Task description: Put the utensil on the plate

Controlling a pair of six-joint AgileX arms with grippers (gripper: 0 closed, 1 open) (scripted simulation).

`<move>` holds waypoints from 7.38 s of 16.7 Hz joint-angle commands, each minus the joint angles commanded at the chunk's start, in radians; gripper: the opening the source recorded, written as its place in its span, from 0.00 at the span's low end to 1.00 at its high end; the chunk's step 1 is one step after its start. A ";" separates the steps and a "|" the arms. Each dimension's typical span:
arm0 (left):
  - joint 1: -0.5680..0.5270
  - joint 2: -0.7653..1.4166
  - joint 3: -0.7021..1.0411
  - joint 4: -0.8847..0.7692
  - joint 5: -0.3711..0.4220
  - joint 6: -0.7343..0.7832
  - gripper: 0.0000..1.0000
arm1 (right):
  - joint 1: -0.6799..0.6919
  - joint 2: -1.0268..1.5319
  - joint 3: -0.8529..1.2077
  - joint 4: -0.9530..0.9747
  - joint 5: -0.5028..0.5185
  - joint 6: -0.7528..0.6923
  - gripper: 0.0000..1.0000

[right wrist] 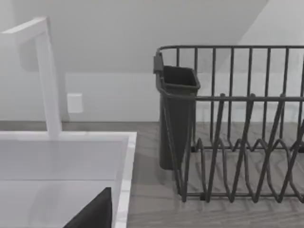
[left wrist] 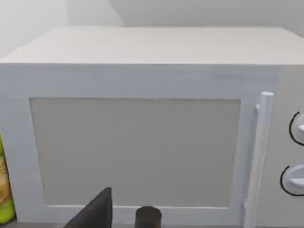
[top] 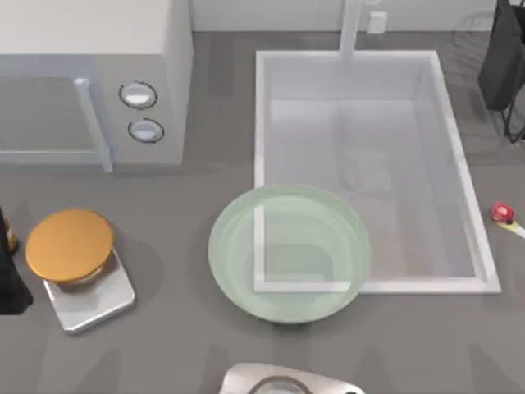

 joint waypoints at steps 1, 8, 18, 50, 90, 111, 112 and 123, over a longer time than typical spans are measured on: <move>0.000 0.000 0.000 0.000 0.000 0.000 1.00 | 0.000 0.000 0.000 0.000 0.000 0.000 1.00; 0.000 0.000 0.000 0.000 0.000 0.000 1.00 | -0.003 0.220 0.201 -0.153 0.000 -0.113 1.00; 0.000 0.000 0.000 0.000 0.000 0.000 1.00 | -0.016 1.216 0.875 -0.707 -0.008 -0.491 1.00; 0.000 0.000 0.000 0.000 0.000 0.000 1.00 | -0.026 2.021 1.167 -0.712 0.000 -0.761 0.92; 0.000 0.000 0.000 0.000 0.000 0.000 1.00 | -0.011 1.842 1.433 -1.141 -0.021 -0.717 0.00; 0.000 0.000 0.000 0.000 0.000 0.000 1.00 | 0.627 2.240 1.855 -1.288 0.010 1.443 0.00; 0.000 0.000 0.000 0.000 0.000 0.000 1.00 | 0.645 2.252 1.871 -1.291 0.011 1.555 0.00; 0.000 0.000 0.000 0.000 0.000 0.000 1.00 | 0.718 2.294 1.978 -1.276 0.026 2.314 0.00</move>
